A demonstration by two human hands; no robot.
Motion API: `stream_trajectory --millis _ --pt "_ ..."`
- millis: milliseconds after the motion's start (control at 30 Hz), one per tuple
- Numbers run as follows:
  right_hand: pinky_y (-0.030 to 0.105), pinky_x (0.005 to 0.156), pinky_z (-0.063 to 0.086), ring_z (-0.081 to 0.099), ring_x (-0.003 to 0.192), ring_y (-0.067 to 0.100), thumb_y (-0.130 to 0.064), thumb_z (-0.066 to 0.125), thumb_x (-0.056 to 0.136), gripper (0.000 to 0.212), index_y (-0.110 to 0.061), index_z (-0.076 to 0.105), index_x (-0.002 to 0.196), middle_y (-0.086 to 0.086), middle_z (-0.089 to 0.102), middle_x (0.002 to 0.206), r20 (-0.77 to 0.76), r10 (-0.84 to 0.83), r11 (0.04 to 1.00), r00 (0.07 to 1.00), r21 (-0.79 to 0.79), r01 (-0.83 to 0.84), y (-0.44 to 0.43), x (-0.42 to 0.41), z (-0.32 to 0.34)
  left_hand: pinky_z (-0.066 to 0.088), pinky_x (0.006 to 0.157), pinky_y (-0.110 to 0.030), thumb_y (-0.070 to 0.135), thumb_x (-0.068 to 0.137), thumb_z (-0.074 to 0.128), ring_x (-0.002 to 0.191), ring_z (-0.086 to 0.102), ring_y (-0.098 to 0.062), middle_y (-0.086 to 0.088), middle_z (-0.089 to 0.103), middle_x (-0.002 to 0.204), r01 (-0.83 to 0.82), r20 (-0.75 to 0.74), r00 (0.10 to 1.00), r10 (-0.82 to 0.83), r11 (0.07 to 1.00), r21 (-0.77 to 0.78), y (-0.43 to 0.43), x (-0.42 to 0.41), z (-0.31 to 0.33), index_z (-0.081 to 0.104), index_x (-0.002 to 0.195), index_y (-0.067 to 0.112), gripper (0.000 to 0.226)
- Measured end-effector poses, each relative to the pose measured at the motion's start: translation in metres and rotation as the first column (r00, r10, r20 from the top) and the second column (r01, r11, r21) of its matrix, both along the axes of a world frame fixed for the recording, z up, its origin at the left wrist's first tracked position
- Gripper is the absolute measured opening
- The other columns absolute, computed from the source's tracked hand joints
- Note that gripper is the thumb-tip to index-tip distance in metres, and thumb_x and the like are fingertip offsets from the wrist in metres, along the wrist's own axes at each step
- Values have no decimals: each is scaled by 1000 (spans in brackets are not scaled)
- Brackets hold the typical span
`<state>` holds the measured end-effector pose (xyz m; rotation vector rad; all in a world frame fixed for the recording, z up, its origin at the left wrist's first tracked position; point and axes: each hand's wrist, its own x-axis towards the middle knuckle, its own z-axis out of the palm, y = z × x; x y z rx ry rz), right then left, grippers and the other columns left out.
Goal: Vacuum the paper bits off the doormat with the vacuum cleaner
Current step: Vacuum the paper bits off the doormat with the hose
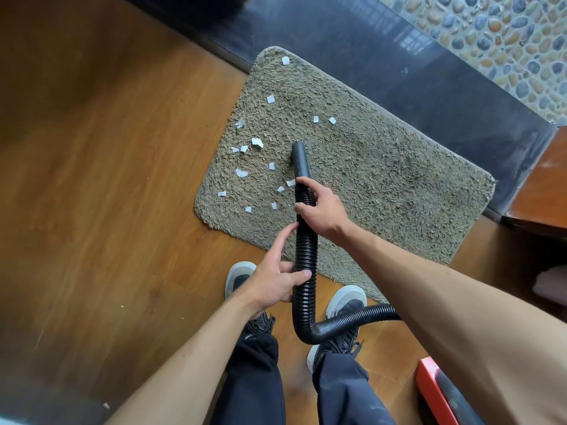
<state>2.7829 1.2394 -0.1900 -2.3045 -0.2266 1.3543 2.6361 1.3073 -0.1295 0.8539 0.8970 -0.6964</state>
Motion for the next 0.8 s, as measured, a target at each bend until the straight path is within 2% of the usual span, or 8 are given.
stream_trajectory --millis 167,467,633,800 --pt "43 90 54 64 97 22 -24 60 82 61 -31 46 141 5 64 118 9 26 999 1000 18 -27 10 6 -1 58 84 -54 -1 95 59 98 71 -32 -21 71 108 -22 -13 1000 22 999 25 6 6 0 24 144 58 84" --pt "47 91 54 64 102 25 -28 58 79 62 -31 46 140 8 62 123 47 -33 999 998 8 32 5 36 0 58 82 -56 0 94 60 102 71 -31 -15 73 108 23 18 1000 -24 999 38 5 39 -7 26 142 58 83" --pt "48 90 54 65 100 26 -37 54 66 70 -36 48 136 6 63 119 46 -77 997 996 0 78 2 50 -2 61 77 -50 1 94 61 99 72 -28 -14 73 106 49 35 998 -50 998 38 2 55 -11 23 145 56 84" --pt "48 90 54 63 102 25 -32 55 70 69 -33 47 139 7 62 122 45 -97 995 994 13 97 0 59 -1 61 74 -44 1 93 61 95 72 -24 -15 72 107 71 43 996 -73 996 49 2 63 -14 23 144 58 85"
